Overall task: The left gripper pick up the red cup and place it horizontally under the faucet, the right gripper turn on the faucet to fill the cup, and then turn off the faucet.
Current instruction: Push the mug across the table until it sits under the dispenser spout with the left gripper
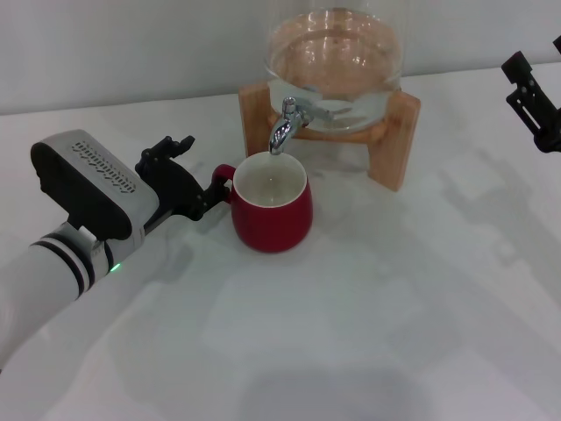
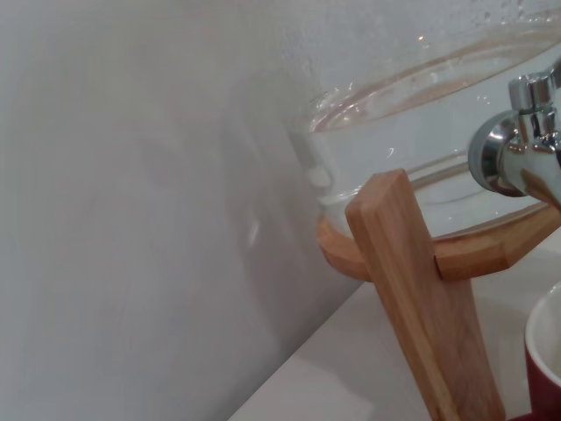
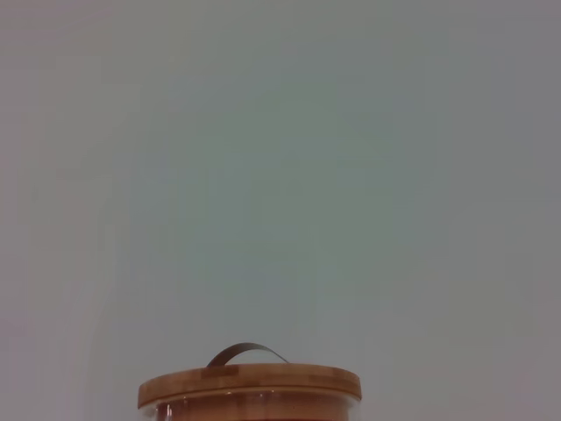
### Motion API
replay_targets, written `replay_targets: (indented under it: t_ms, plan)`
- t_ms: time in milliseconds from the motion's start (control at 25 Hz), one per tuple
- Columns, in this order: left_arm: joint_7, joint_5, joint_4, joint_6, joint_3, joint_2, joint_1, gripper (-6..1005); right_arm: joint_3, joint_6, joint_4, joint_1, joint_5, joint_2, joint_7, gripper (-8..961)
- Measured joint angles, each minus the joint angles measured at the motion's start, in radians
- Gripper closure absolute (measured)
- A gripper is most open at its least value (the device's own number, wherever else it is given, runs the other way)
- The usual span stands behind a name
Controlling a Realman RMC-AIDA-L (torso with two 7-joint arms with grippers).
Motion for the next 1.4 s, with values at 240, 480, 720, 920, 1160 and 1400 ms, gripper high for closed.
replay_targets:
  t_ms: [240, 480, 720, 920, 1160, 1400]
  plan:
    - [0.0, 0.0, 0.0, 0.002, -0.011, -0.002, 0.002, 291, 0.0, -0.001, 0.0, 0.0, 0.0, 0.0, -0.001, 170]
    - [-0.001, -0.002, 0.002, 0.003, -0.011, -0.002, 0.003, 292, 0.0, -0.001, 0.0, 0.0, 0.0, 0.0, -0.001, 171]
    - [-0.005, -0.002, 0.005, 0.002, -0.011, -0.002, 0.004, 292, 0.0, -0.002, -0.002, 0.0, 0.0, 0.0, -0.001, 170]
    - [-0.007, -0.002, 0.009, 0.001, -0.011, -0.002, 0.004, 292, 0.0, -0.002, -0.002, 0.0, 0.0, 0.0, -0.001, 170]
    - [-0.012, -0.002, 0.019, 0.001, -0.011, -0.002, 0.01, 292, 0.0, -0.002, -0.002, 0.0, 0.0, 0.0, -0.002, 170]
    - [-0.012, -0.009, 0.034, 0.002, -0.017, -0.002, 0.019, 292, 0.0, -0.002, -0.005, 0.001, 0.0, 0.0, -0.003, 171]
